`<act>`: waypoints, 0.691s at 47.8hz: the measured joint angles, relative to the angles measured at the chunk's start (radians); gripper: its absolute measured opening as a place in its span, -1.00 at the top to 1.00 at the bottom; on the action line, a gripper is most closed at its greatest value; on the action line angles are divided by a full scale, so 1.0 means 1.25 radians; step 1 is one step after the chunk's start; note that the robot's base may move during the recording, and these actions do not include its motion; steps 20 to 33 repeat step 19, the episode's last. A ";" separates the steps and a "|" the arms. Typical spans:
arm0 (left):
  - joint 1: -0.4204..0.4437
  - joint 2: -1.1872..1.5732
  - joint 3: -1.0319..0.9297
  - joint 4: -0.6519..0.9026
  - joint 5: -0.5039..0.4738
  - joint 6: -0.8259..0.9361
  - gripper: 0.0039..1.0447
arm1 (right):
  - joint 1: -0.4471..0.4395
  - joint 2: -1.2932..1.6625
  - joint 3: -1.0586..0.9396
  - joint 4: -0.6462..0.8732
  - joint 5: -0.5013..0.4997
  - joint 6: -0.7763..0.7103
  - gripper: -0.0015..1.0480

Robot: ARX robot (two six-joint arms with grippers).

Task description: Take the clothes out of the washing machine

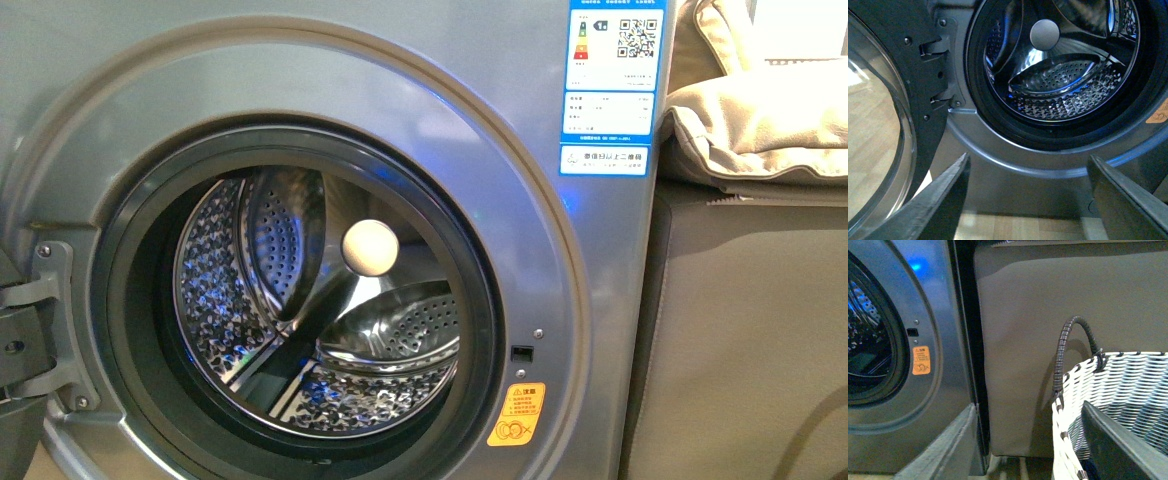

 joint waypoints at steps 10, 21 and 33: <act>0.000 0.000 0.000 0.000 0.000 0.000 -0.87 | 0.000 0.000 0.000 0.000 0.000 0.000 -0.87; 0.000 0.000 0.000 0.000 0.000 0.000 -0.88 | 0.000 0.000 0.000 0.000 0.000 0.000 -0.85; 0.000 0.000 0.000 0.000 0.000 0.000 -0.88 | 0.000 0.000 0.000 0.000 0.000 0.000 -0.85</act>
